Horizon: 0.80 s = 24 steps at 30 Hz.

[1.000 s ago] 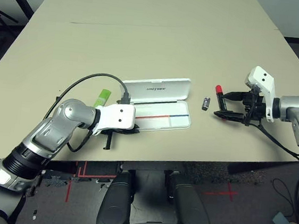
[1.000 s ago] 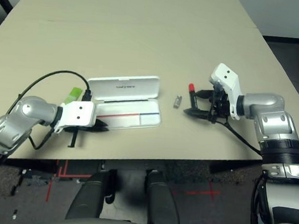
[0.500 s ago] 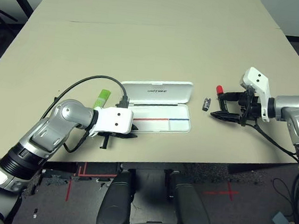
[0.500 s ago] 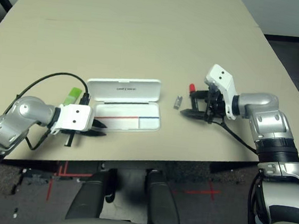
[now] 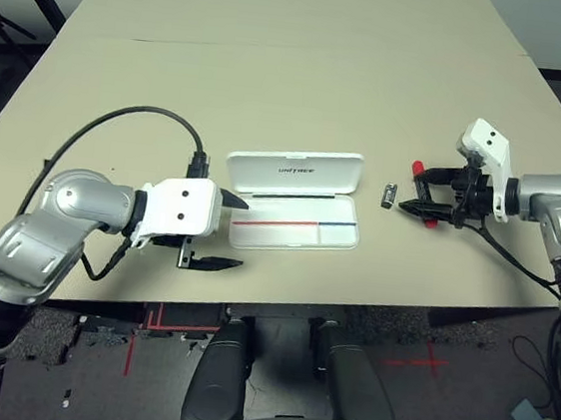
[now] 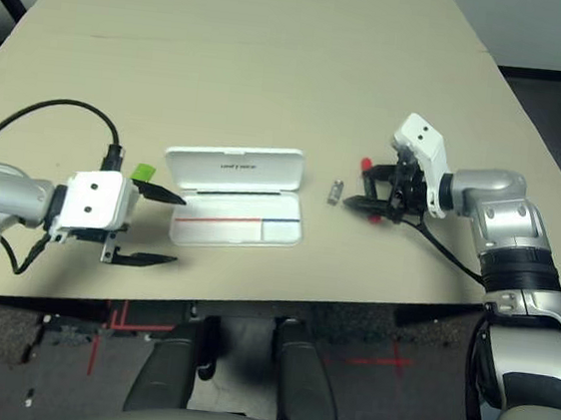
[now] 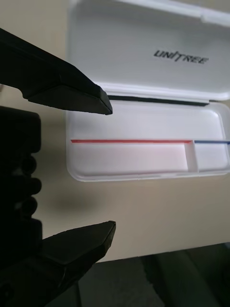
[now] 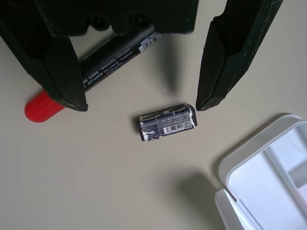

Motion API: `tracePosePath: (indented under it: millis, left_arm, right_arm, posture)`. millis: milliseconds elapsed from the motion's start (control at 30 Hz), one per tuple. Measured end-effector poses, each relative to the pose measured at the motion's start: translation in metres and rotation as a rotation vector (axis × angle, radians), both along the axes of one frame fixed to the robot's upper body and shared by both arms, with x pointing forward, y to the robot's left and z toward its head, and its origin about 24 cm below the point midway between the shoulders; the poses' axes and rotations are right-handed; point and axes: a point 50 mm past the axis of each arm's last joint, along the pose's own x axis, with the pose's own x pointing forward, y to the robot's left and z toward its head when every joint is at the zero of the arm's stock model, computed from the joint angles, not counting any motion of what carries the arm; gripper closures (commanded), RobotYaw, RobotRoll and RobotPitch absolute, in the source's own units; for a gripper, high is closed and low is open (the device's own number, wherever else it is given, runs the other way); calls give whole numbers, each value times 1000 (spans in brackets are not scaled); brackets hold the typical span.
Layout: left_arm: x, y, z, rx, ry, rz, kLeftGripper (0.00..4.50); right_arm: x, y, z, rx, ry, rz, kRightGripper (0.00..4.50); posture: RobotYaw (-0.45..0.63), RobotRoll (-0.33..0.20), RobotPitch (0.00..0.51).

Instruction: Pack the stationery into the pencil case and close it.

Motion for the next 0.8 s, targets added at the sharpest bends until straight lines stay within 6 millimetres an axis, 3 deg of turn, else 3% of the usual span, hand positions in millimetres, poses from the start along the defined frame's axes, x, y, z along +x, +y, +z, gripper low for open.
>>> tracePosePath:
  millis: [167,367,533,800]
  left_arm:
    - [-1,10,3,-12,-23,53,57]
    - [-2,12,4,-10,-39,56,57]
    - [0,13,4,-12,-52,56,57]
    - [2,16,3,-10,-57,61,57]
  right_arm:
    - [12,-1,17,103,-133,-206,0]
    - [14,2,25,104,-108,-472,0]
    - [11,8,17,82,-1,-688,0]
    - [-4,16,-3,32,100,-761,0]
  posture:
    - [92,0,183]
    - [87,0,187]
    - [78,0,193]
    - [85,0,200]
